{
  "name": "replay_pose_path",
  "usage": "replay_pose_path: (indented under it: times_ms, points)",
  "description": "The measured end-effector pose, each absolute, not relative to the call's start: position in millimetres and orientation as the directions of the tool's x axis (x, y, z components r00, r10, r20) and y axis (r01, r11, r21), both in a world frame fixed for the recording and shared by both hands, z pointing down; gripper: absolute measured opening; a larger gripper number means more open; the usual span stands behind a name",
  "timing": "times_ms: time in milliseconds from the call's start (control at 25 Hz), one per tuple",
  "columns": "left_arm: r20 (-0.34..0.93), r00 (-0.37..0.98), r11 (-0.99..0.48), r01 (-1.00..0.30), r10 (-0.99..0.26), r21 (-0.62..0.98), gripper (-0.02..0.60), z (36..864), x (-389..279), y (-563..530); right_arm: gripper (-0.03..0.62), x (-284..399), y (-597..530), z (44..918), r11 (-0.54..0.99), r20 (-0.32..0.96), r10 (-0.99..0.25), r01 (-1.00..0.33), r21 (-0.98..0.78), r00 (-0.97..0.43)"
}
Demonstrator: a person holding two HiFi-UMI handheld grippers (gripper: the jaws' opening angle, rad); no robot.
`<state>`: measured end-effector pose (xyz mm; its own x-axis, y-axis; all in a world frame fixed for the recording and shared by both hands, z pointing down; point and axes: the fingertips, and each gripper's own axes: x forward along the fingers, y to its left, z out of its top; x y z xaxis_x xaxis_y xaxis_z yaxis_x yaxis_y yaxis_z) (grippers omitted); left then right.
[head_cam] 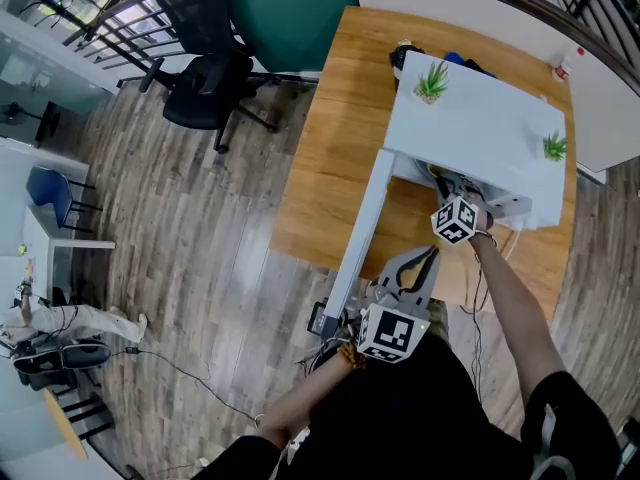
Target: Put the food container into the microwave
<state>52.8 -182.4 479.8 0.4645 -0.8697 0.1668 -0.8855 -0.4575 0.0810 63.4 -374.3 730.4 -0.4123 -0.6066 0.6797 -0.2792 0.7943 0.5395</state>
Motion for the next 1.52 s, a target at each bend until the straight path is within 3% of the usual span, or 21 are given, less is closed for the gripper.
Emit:
replay_pose_path:
  times_ms: [80,160,280,1520]
  points:
    - [0.168,0.463,-0.456,-0.886,-0.870,0.084,0.031,481,52,-182,0.025,64,-375,730,0.793,0.681,-0.609,-0.282,0.540,-0.406]
    - [0.164,0.462,-0.454,-0.887,-0.872,0.083,0.031,479,50,-182,0.086,65,-378,728,0.778,0.672,-0.628,-0.287,0.559,-0.393]
    - [0.157,0.459,-0.452,-0.888,-0.874,0.084,0.031,478,48,-180,0.117,67,-374,726,0.772,0.667,-0.635,-0.297,0.561,-0.390]
    - [0.103,0.461,-0.455,-0.887,-0.882,0.074,0.031,466,29,-171,0.095,85,-306,668,0.726,0.590,-0.688,-0.404,0.556,-0.424]
